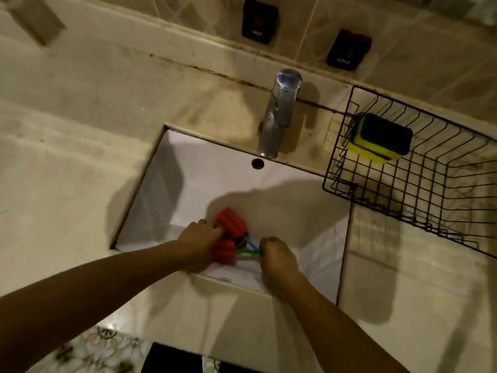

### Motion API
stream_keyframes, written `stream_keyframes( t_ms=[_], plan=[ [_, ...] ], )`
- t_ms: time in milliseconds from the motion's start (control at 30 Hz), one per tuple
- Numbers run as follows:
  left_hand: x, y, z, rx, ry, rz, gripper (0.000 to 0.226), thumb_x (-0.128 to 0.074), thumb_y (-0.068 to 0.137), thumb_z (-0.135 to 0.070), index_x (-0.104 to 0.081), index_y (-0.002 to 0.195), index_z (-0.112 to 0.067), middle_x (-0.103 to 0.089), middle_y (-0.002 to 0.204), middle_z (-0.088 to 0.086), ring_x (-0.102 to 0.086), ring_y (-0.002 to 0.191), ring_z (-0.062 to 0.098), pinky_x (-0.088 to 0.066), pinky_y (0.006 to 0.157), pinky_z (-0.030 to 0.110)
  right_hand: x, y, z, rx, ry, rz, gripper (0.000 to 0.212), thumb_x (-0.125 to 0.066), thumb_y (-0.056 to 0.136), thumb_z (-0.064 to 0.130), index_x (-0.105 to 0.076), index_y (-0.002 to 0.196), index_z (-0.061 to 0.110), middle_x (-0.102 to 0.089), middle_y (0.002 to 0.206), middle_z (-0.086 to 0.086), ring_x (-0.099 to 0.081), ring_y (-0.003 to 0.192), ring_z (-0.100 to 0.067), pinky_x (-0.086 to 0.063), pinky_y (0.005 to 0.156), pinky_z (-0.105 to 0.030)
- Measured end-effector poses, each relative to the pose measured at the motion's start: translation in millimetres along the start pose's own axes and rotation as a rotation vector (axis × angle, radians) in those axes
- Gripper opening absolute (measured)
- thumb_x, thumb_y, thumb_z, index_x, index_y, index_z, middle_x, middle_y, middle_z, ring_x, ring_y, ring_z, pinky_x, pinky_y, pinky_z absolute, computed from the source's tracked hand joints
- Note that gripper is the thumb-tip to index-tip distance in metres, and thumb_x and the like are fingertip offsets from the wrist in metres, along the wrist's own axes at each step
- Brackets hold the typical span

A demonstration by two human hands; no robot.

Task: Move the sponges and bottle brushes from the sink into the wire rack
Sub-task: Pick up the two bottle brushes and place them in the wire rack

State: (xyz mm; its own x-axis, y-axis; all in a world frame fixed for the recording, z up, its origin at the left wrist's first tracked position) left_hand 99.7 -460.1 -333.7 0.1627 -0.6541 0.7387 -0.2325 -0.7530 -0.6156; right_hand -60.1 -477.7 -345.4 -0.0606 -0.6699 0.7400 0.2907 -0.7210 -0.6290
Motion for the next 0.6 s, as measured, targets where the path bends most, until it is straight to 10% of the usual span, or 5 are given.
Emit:
stream_keyframes(
  t_ms=[600],
  plan=[
    [70, -1, -8, -0.142, -0.101, 0.052, 0.028, -0.069, 0.069, -0.031, -0.059, 0.094, -0.023, -0.052, 0.087, -0.004, -0.051, 0.077, 0.014, -0.038, 0.064, 0.026, 65, -37, -33, 0.029, 0.306, -0.159, 0.018, -0.052, 0.083, -0.009, -0.059, 0.088, 0.007, -0.067, 0.087, -0.017, -0.062, 0.079, -0.029, -0.052, 0.069, -0.038]
  ],
)
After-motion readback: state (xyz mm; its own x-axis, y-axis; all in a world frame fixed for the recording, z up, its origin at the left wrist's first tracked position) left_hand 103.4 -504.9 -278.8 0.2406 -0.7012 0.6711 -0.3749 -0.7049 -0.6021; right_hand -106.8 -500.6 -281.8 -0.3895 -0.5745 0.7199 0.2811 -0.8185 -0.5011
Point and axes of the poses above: each hand's wrist, its own y-axis towards the middle knuckle, its own x-axis out of the back of the hand, z = x × y, the point moved 10 cm from there along y, towards the middle knuckle
